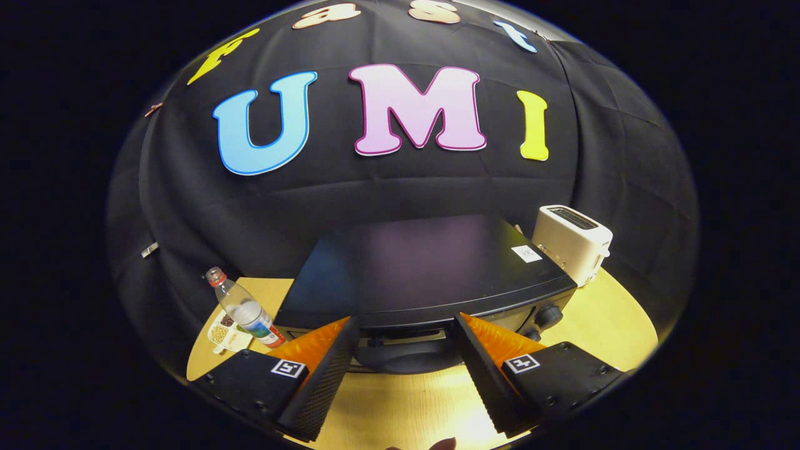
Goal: Open the toaster oven, put the food inside, and close the toaster oven door.
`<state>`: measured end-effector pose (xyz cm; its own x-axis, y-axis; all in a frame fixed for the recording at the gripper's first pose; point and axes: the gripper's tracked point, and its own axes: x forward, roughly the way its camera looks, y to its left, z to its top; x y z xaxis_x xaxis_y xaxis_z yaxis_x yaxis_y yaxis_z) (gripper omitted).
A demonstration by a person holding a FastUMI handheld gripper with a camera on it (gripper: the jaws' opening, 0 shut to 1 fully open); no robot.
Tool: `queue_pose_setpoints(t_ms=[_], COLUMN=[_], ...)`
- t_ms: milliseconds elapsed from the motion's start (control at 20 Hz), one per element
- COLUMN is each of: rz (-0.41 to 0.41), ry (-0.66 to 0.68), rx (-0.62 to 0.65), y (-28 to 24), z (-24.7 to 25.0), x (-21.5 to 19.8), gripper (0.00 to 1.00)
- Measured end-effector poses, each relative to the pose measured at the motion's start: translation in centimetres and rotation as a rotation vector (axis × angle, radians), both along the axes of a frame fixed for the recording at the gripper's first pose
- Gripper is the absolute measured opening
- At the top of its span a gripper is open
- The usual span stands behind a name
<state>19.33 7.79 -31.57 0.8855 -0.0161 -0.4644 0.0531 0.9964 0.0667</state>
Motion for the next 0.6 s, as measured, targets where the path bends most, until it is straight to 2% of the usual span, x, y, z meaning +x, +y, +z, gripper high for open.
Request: queue_pose_setpoints(t_ms=[250,600], rz=[0.028,0.024], ry=[0.004,0.025], rx=[-0.053,-0.059], y=[-0.2,-0.6], z=[-0.8,-3.4], x=[-0.9,-7.5], gripper=[0.99,0.99])
